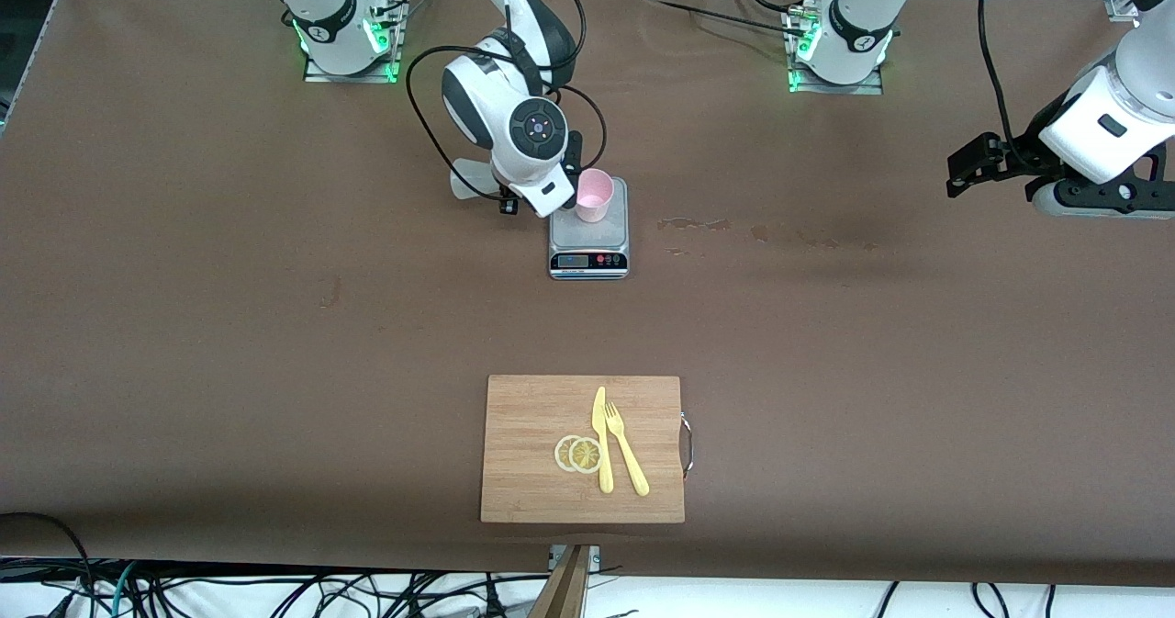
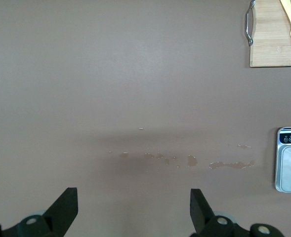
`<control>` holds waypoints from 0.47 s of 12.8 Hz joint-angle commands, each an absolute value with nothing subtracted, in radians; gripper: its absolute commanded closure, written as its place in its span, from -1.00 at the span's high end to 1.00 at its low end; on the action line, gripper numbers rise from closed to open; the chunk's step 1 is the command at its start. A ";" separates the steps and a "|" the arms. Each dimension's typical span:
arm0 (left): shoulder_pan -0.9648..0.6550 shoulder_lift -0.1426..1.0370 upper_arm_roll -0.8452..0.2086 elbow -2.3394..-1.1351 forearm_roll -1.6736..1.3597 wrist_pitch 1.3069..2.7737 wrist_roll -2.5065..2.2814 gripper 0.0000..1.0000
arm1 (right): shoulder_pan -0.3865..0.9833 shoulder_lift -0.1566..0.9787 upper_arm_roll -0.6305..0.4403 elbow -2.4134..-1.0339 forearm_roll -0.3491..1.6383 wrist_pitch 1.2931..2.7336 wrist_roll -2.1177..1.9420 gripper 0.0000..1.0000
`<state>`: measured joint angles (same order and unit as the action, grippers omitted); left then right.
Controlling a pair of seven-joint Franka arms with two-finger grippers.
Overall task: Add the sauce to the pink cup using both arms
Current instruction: 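Tilt the bottle nozzle over the pink cup with the right gripper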
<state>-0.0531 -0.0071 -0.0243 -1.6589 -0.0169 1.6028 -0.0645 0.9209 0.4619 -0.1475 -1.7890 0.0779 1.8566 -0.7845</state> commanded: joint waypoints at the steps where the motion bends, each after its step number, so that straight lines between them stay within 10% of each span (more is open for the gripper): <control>1: -0.052 0.003 -0.025 -1.631 -0.035 1.580 -0.066 1.00 | 0.923 0.477 -0.141 -1.746 0.054 1.813 -0.762 -0.24; 6: -0.051 0.003 -0.025 -1.631 -0.035 1.580 -0.066 1.00 | 0.925 0.495 -0.133 -1.709 0.037 1.784 -0.736 -0.24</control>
<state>-0.0531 -0.0071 -0.0244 -1.6589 -0.0169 1.6028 -0.0645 0.9212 0.4859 -0.1426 -1.7517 0.0612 1.8265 -0.7626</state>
